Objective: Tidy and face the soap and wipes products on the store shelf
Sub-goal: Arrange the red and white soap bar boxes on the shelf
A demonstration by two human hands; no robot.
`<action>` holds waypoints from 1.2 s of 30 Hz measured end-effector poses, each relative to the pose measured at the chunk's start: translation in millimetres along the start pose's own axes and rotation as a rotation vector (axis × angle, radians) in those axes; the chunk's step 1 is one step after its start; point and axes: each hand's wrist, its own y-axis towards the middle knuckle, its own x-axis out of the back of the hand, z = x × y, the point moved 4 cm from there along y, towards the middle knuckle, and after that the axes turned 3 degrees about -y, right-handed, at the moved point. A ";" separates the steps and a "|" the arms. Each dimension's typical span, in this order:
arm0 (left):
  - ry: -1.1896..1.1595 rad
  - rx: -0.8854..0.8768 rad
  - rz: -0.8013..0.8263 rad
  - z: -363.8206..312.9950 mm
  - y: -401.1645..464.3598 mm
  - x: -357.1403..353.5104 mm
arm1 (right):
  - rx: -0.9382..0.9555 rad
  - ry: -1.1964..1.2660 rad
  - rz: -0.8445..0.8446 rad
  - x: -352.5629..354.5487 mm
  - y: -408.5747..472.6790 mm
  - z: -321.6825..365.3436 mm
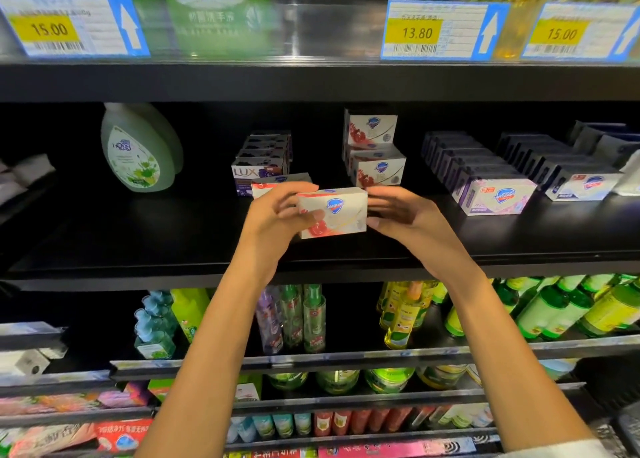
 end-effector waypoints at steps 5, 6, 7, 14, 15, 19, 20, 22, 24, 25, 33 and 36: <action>0.067 -0.026 -0.052 -5.8 -12.4 36.2 | -0.030 -0.433 0.095 -9.8 2.1 -3.2; 0.068 -0.023 -0.056 -5.8 -14.4 41.4 | -0.023 -0.501 0.121 -12.2 2.6 -4.0; 0.074 -0.020 -0.062 -6.0 -16.2 45.7 | -0.017 -0.545 0.146 -14.7 3.0 -5.0; 0.537 -0.127 -0.157 -7.2 -9.7 59.2 | -0.026 -0.604 0.201 -17.1 3.0 -7.2; 0.588 -0.159 -0.178 -7.8 -7.8 59.6 | -0.024 -0.602 0.199 -16.7 2.9 -7.1; 0.726 -0.227 -0.212 -9.8 -0.6 58.5 | -0.017 -0.604 0.193 -16.7 4.3 -9.8; 0.743 -0.228 -0.219 -10.5 1.0 58.3 | -0.014 -0.608 0.192 -16.7 4.5 -9.2; 0.760 -0.229 -0.226 -10.8 3.9 57.9 | -0.008 -0.612 0.188 -16.5 4.6 -7.9; 0.773 -0.228 -0.220 -10.4 5.5 57.4 | -0.006 -0.606 0.191 -17.0 3.5 -5.6; 0.775 -0.225 -0.218 -9.7 5.8 57.7 | -0.003 -0.604 0.195 -17.4 2.9 -4.9; 0.803 -0.323 -0.337 -10.9 -21.2 56.4 | -0.005 -0.499 0.105 -11.1 5.1 1.4; 0.806 -0.368 -0.169 -4.3 -39.2 49.6 | 0.059 -0.406 -0.031 0.7 19.8 1.9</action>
